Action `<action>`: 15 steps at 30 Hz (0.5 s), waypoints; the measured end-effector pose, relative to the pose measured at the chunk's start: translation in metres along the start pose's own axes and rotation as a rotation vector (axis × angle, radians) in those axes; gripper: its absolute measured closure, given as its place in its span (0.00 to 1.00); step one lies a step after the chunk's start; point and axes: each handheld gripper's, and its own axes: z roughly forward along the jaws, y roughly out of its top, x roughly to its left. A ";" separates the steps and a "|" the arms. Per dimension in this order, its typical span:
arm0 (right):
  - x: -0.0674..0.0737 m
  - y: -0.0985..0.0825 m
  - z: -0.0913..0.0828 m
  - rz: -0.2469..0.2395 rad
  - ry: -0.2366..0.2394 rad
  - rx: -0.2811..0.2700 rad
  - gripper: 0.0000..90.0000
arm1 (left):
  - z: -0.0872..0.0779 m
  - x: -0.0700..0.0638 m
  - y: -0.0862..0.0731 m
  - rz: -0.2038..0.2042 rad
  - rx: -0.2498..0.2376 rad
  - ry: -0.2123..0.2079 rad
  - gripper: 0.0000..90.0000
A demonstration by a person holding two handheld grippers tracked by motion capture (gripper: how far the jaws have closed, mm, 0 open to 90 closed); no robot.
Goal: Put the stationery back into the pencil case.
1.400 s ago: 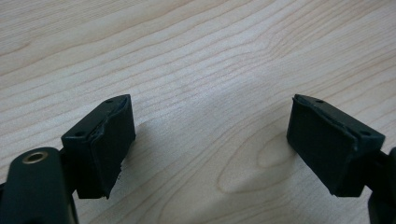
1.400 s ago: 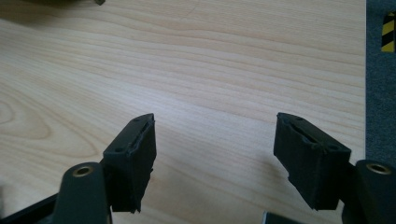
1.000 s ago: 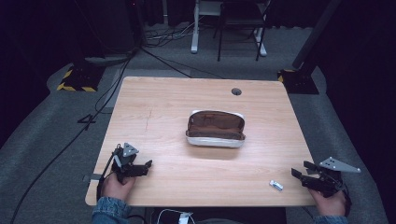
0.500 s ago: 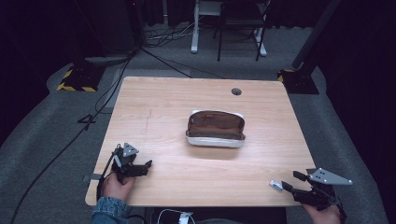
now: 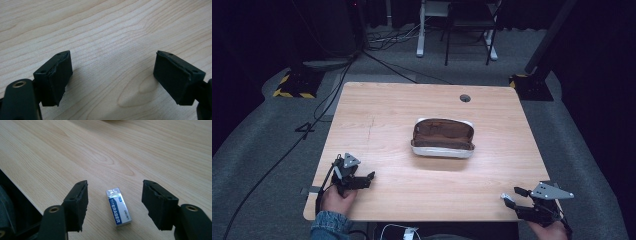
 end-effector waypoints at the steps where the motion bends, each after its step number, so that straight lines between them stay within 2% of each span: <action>1: 0.000 -0.001 0.001 0.003 -0.001 0.006 0.47 | 0.000 0.000 0.000 0.002 0.000 0.001 0.18; 7: -0.003 -0.006 0.010 0.006 -0.015 0.063 0.57 | 0.000 0.000 0.000 0.000 0.000 0.001 0.18; 12: -0.004 -0.007 0.013 0.016 -0.029 0.080 0.61 | 0.000 0.000 0.000 0.001 0.000 0.001 0.18; 15: -0.002 -0.007 0.014 -0.008 -0.026 0.098 0.70 | 0.000 0.000 0.000 0.000 0.000 0.001 0.18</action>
